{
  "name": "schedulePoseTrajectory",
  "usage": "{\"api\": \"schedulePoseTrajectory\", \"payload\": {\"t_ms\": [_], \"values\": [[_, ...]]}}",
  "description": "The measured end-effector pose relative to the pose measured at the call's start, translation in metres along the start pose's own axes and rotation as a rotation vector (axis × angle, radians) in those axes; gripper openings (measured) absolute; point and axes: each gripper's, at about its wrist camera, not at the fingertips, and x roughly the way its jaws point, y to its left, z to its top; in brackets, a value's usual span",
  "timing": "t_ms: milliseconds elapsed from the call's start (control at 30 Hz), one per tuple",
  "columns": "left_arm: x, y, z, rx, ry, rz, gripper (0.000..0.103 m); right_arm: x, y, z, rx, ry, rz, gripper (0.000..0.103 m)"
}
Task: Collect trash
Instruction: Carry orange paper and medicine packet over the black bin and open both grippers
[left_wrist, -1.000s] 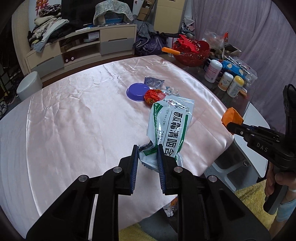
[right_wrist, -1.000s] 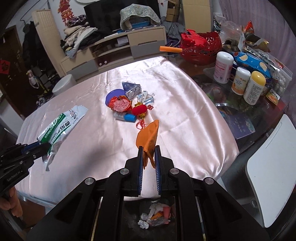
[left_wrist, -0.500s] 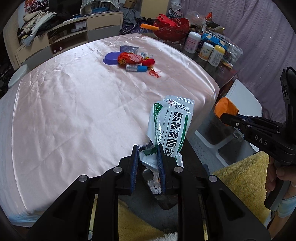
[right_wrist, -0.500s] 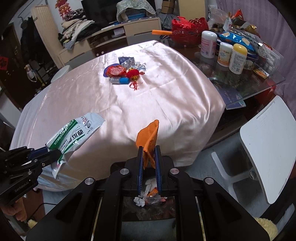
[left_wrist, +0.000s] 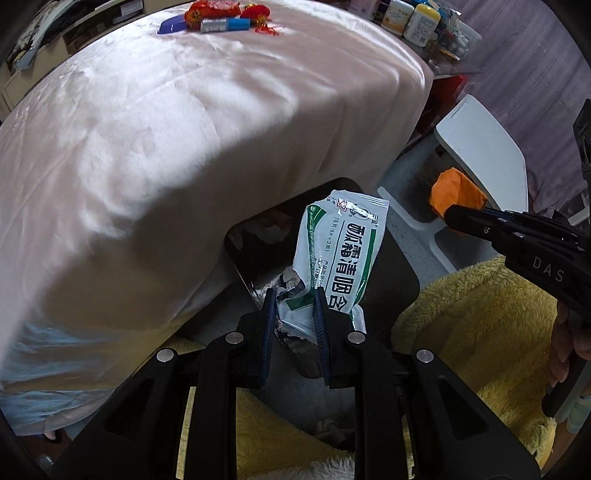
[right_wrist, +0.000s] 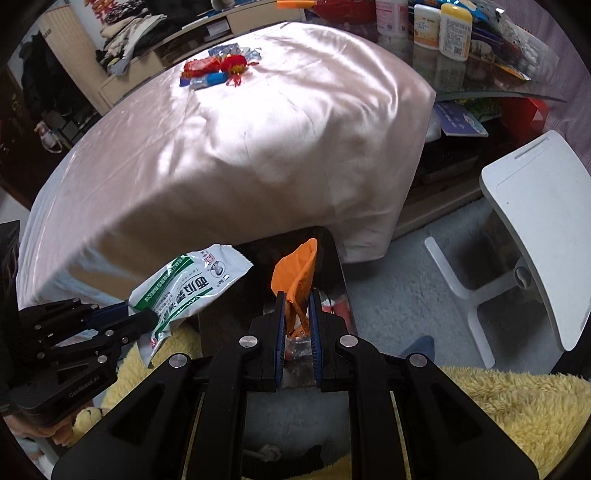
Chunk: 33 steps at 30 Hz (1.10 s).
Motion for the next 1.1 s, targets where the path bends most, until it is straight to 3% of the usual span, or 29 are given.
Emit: {"api": "schedulePoseTrajectory", "payload": {"t_ms": [567,800,900,1100], "values": [[0.049,-0.004,0.009,0.013,0.118,-0.035,0.021,0.055,0.001,0.002,0.003,0.145,0.061,0.014],[0.055,0.0,0.01,0.0,0.132,-0.059,0.027,0.064,0.002,0.007,0.006,0.169,0.062,0.016],[0.057,0.0,0.01,-0.003,0.133,-0.063,0.039,0.066,0.002,0.009,0.009,0.174,0.062,0.018],[0.05,-0.001,0.008,-0.004,0.114,-0.059,0.062,0.065,0.001,0.015,0.025,0.169,0.055,0.047]]}}
